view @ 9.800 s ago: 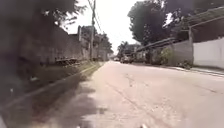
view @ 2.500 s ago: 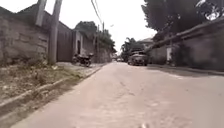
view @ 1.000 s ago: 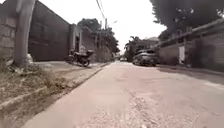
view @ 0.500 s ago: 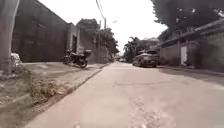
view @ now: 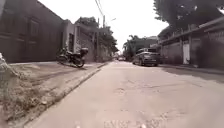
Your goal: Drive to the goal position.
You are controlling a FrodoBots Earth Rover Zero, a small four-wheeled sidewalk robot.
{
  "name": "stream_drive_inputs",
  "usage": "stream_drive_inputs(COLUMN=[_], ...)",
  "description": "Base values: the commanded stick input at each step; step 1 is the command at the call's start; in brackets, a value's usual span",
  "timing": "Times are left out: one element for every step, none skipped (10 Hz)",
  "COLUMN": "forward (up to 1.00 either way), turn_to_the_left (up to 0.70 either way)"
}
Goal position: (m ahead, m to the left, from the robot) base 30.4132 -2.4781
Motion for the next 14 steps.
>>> stream_drive_inputs(forward=[1.0,1.0,1.0,1.0,1.0,1.0,1.0,1.0,1.0,1.0,1.0,1.0,1.0,1.0], turn_to_the_left=[0.0,-0.06,-0.16,-0.28,-0.34,-0.17,0.0,0.0,0.0,0.0,0.0,-0.01,-0.04,-0.04])
